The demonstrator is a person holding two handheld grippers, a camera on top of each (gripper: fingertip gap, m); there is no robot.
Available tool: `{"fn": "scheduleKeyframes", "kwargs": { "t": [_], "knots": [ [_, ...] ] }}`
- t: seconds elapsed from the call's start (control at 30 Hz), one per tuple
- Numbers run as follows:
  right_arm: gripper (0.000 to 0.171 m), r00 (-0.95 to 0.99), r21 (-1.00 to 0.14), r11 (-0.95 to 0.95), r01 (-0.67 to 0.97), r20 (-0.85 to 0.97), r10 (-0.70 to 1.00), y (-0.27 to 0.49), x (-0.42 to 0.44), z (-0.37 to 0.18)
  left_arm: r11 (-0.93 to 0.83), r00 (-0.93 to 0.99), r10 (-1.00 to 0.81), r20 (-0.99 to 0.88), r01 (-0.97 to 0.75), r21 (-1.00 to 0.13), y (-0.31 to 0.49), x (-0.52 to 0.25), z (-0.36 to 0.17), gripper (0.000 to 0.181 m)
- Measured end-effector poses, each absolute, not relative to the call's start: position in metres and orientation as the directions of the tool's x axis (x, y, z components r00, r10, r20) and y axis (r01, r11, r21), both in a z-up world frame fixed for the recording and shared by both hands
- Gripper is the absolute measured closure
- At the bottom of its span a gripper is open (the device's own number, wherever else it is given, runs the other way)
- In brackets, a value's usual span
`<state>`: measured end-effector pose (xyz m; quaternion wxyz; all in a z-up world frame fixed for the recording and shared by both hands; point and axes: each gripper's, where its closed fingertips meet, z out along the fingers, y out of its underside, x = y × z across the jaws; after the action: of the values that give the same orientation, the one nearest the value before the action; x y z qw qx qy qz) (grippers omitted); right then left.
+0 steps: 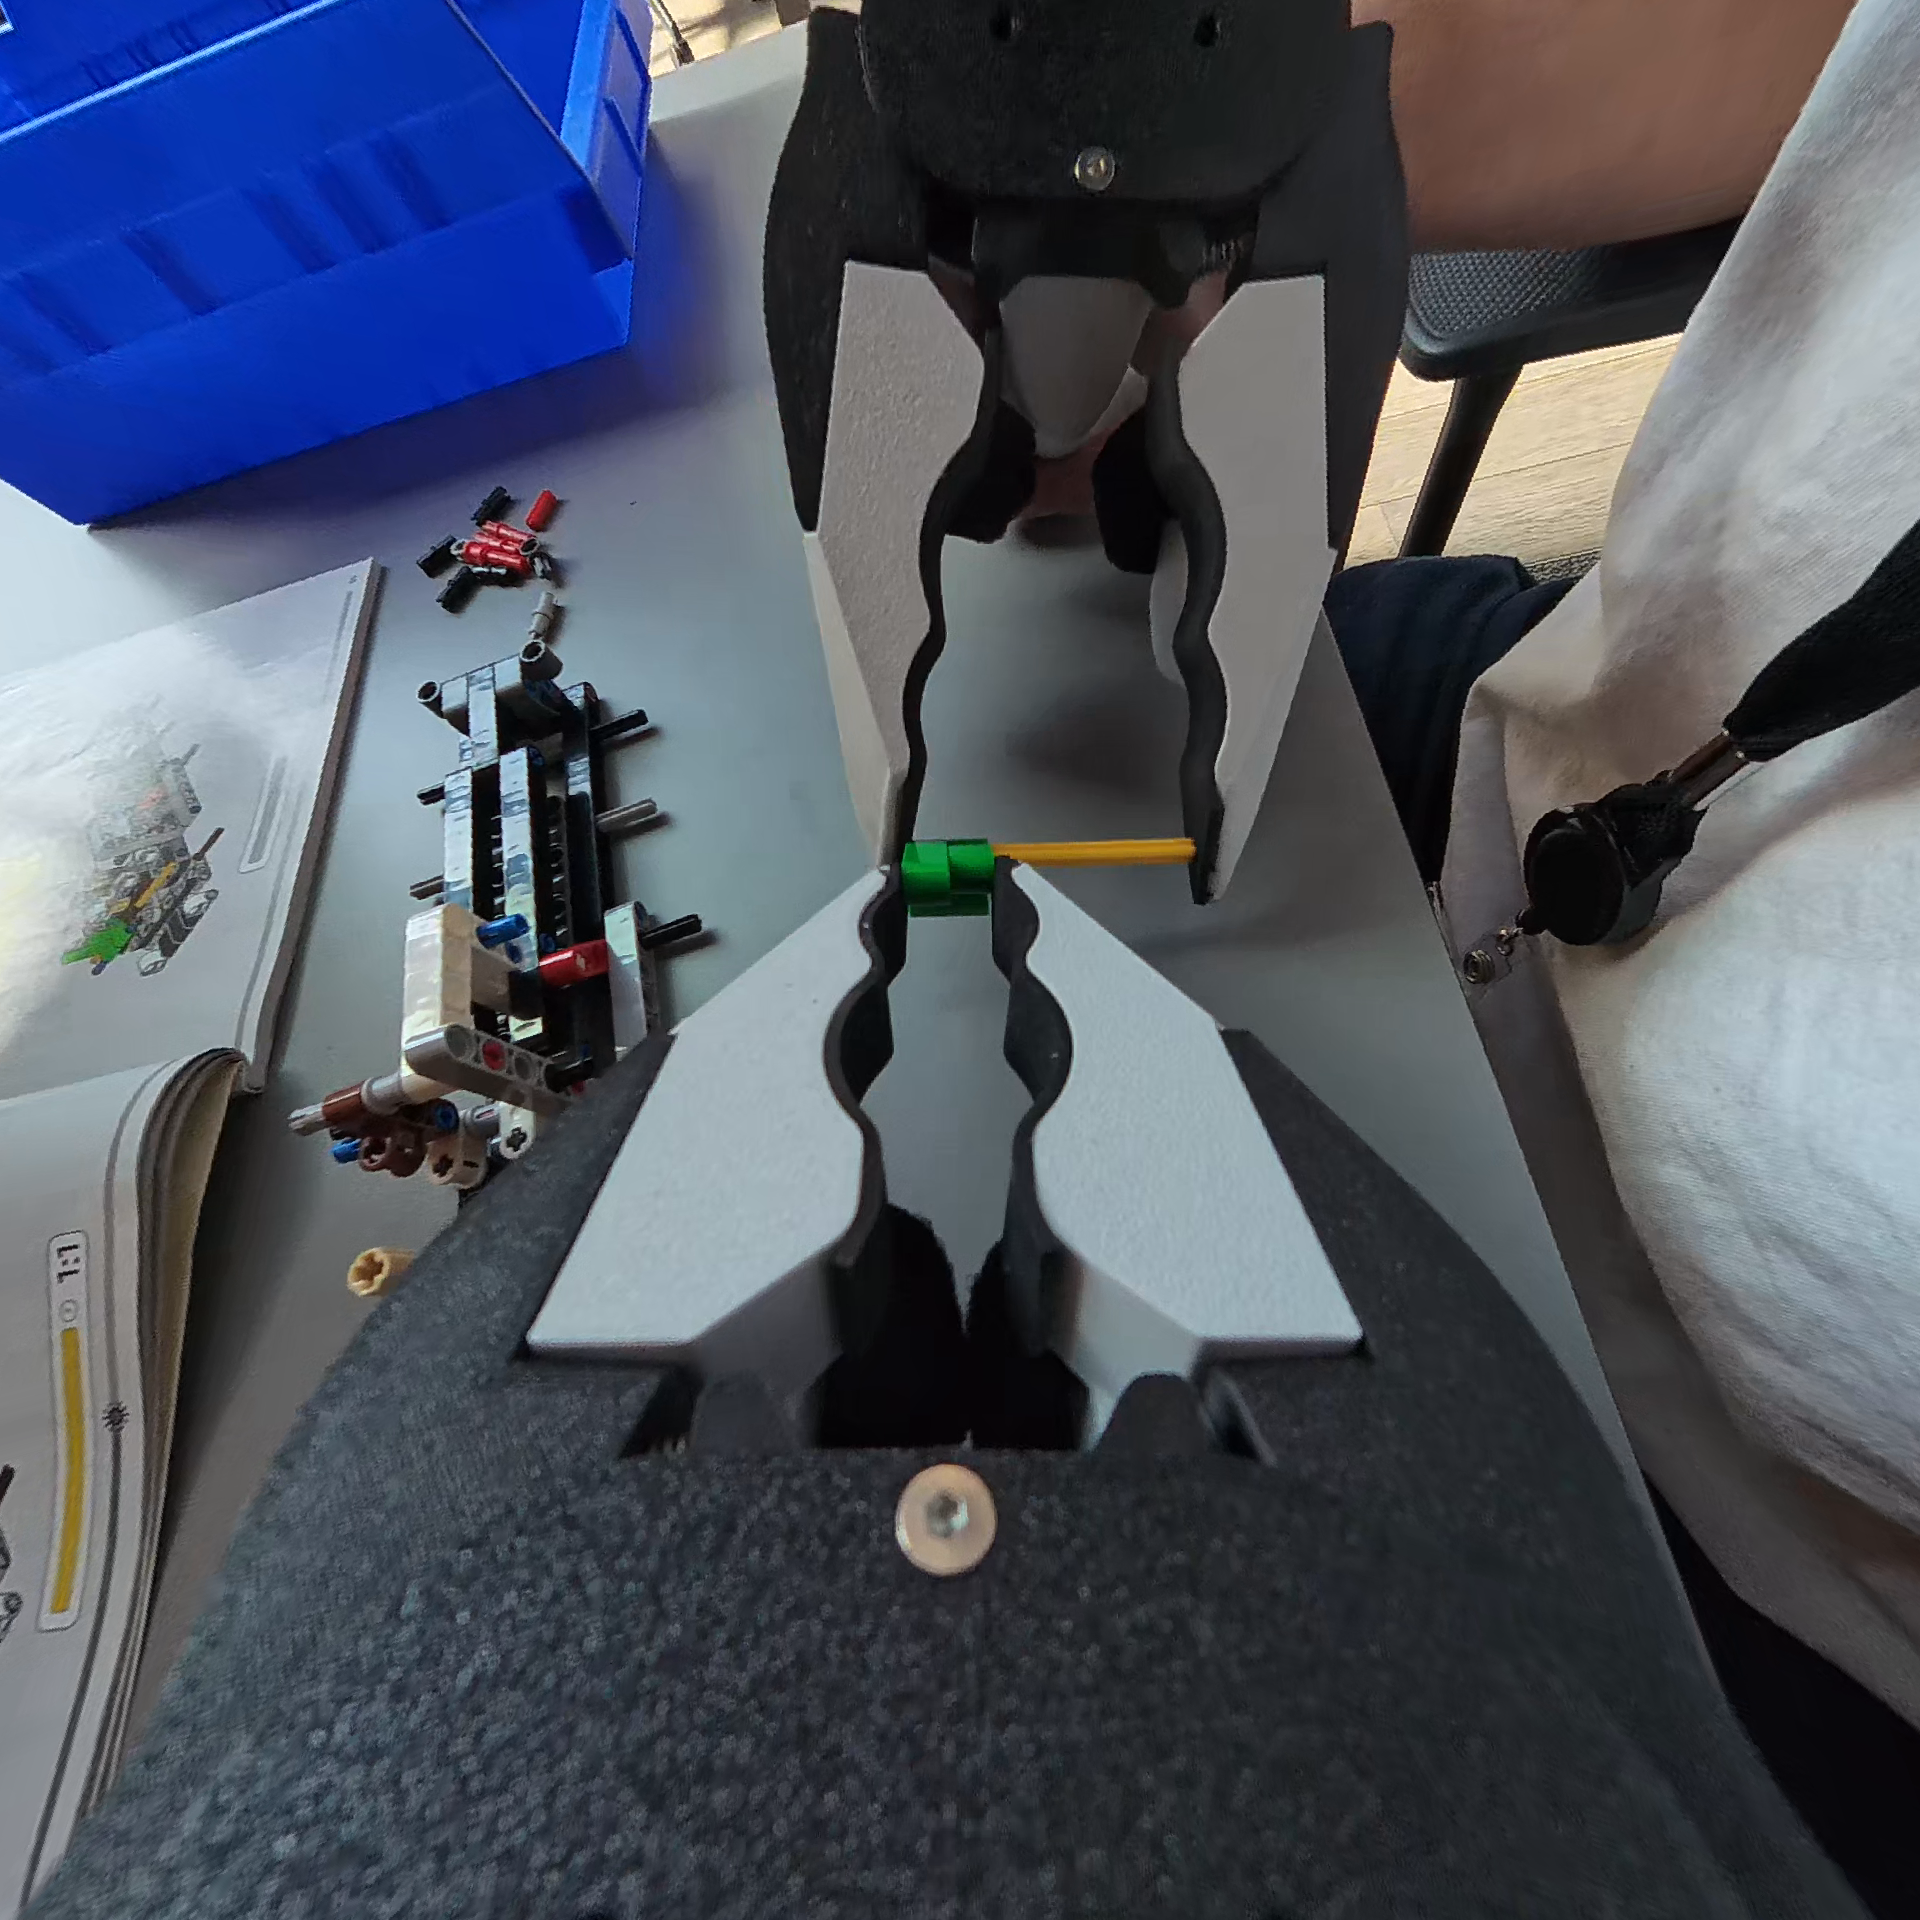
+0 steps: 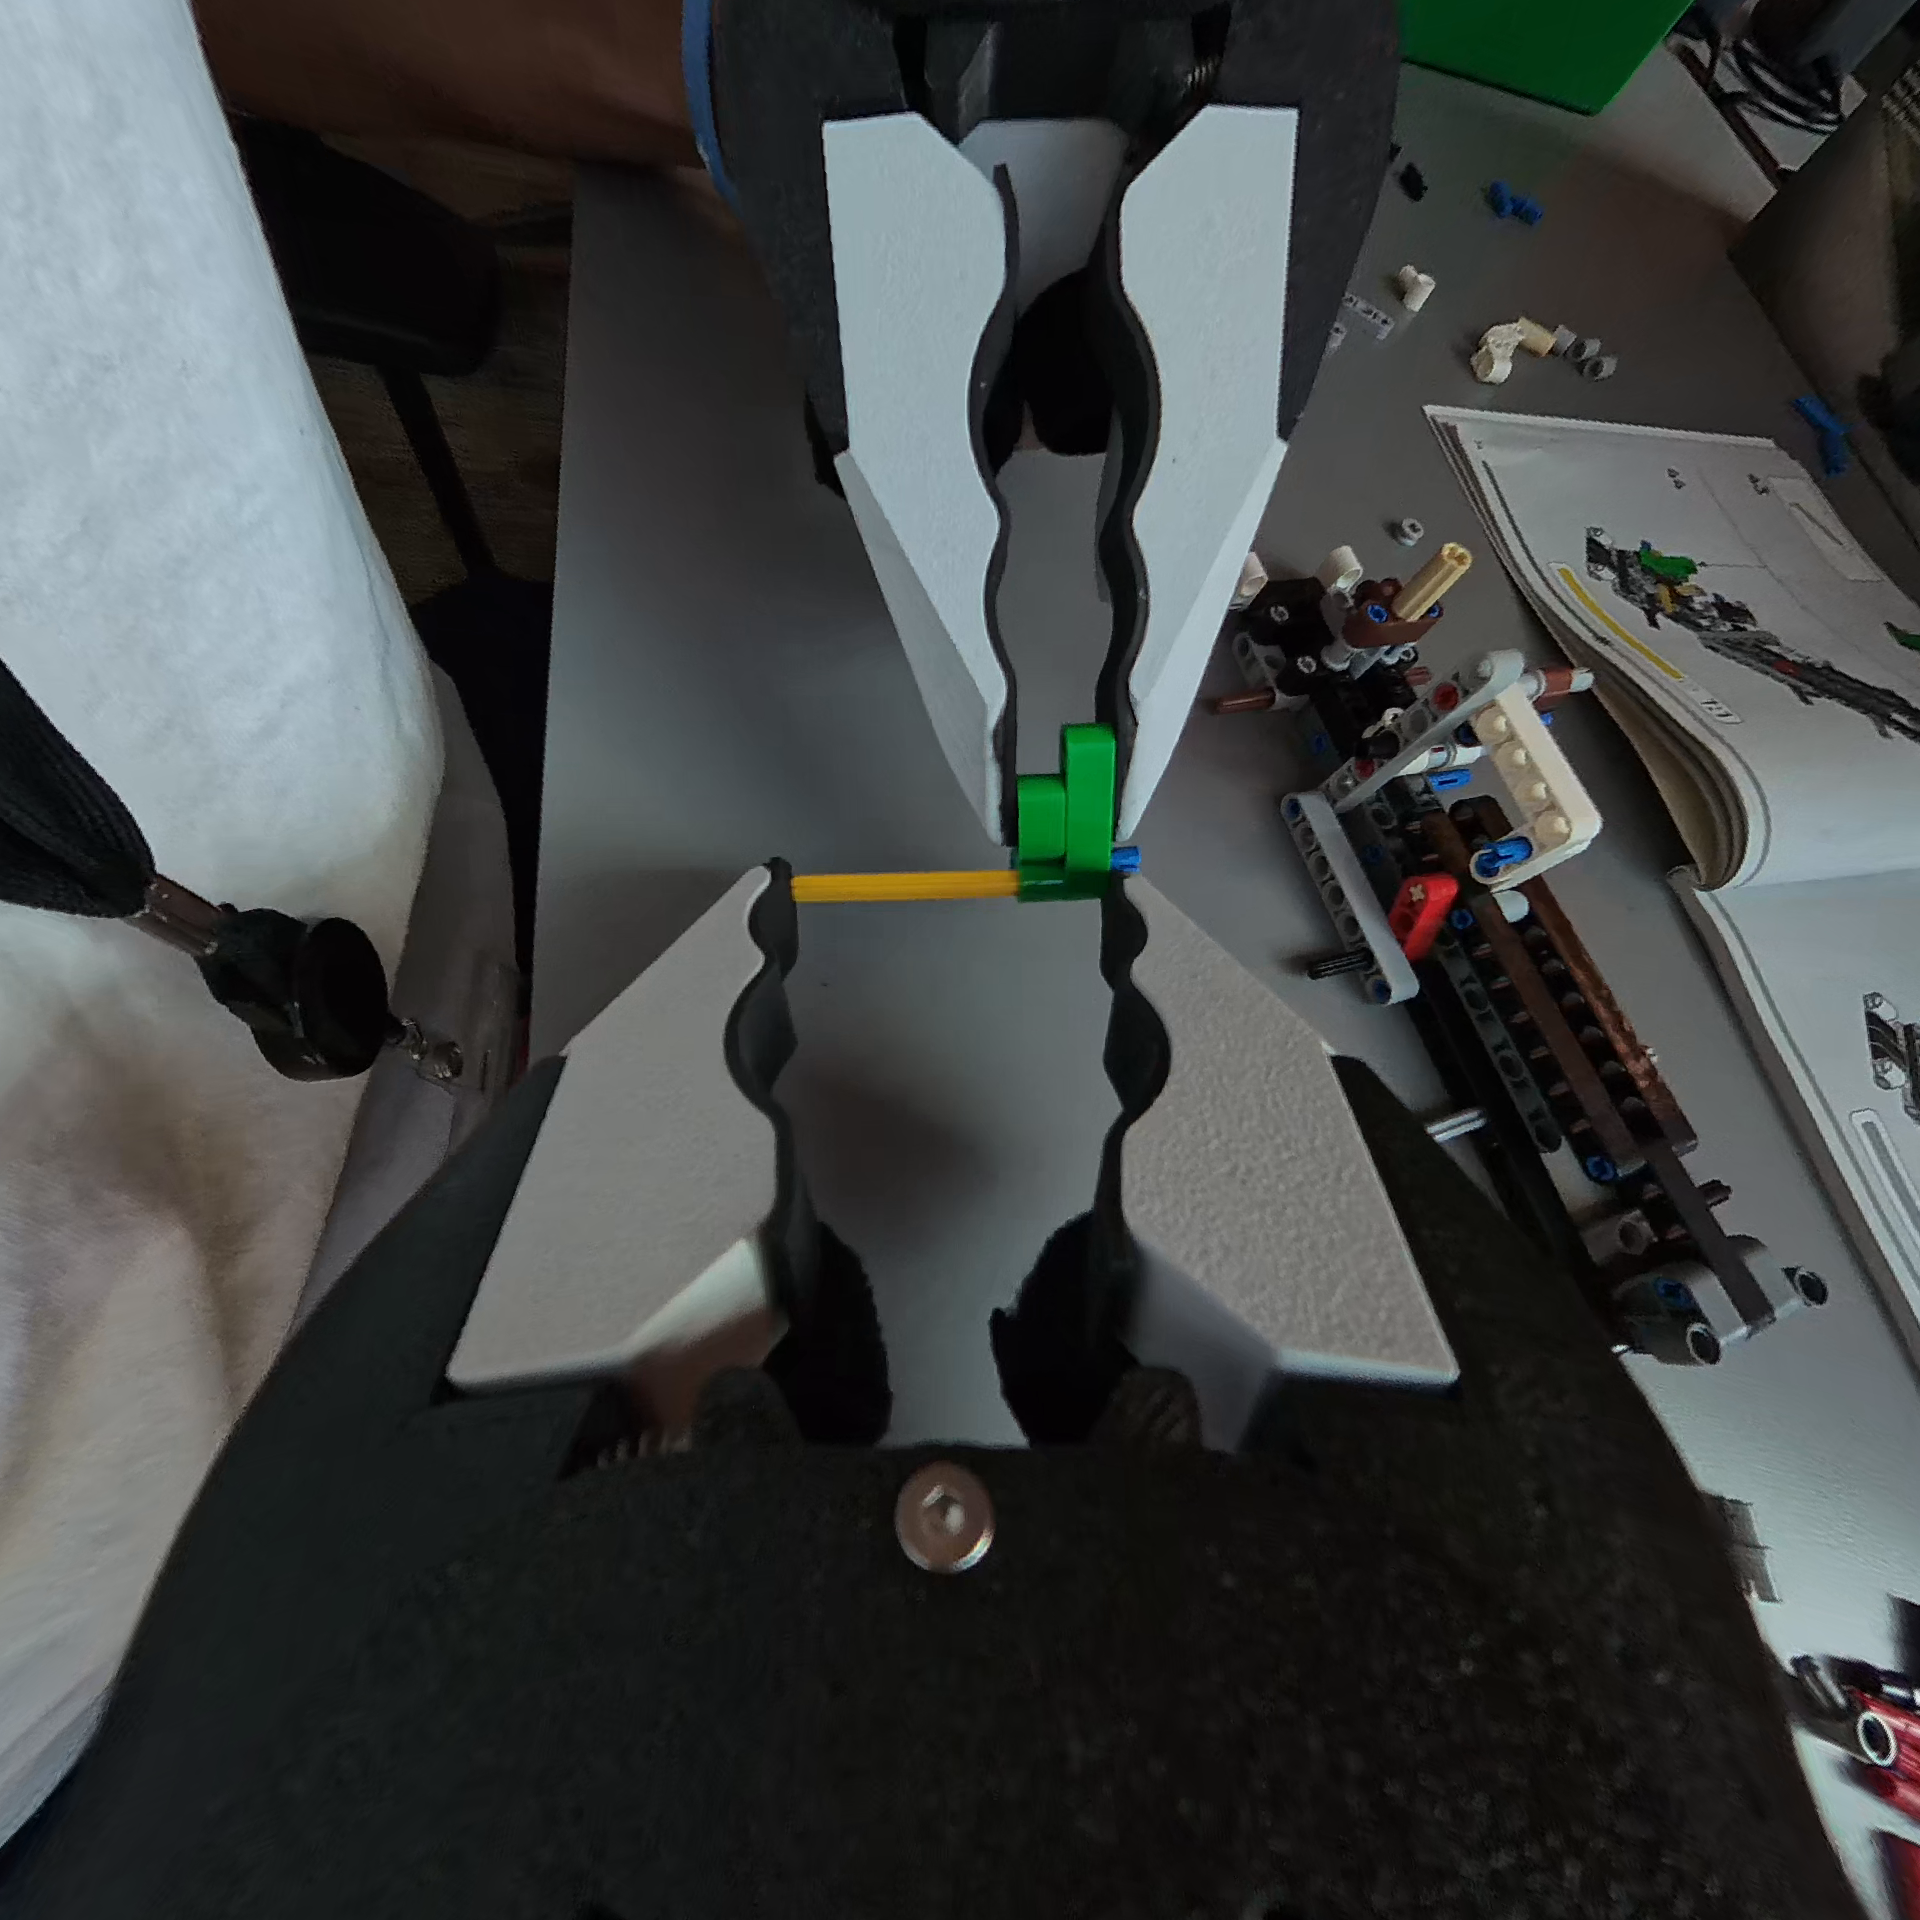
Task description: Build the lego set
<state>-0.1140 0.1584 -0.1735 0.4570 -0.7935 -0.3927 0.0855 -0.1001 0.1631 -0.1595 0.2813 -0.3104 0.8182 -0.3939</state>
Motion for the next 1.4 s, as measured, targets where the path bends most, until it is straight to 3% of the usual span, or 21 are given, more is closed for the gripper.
{"fn": "scheduleKeyframes", "kwargs": {
  "t": [0.03, 1.4],
  "knots": [
    [0.113, 0.675, -0.787, -0.270, 0.554, 0.236, 0.699, 0.158, -0.114, -0.174, 0.496, -0.650, -0.729, -0.213, -0.287, -0.820, 0.163, -0.101, -0.160, 0.167],
    [0.115, 0.691, -0.749, -0.367, 0.552, 0.164, 0.704, 0.156, -0.118, -0.187, 0.493, -0.648, -0.739, -0.185, -0.332, -0.804, 0.162, -0.106, -0.171, 0.167]
  ]
}}
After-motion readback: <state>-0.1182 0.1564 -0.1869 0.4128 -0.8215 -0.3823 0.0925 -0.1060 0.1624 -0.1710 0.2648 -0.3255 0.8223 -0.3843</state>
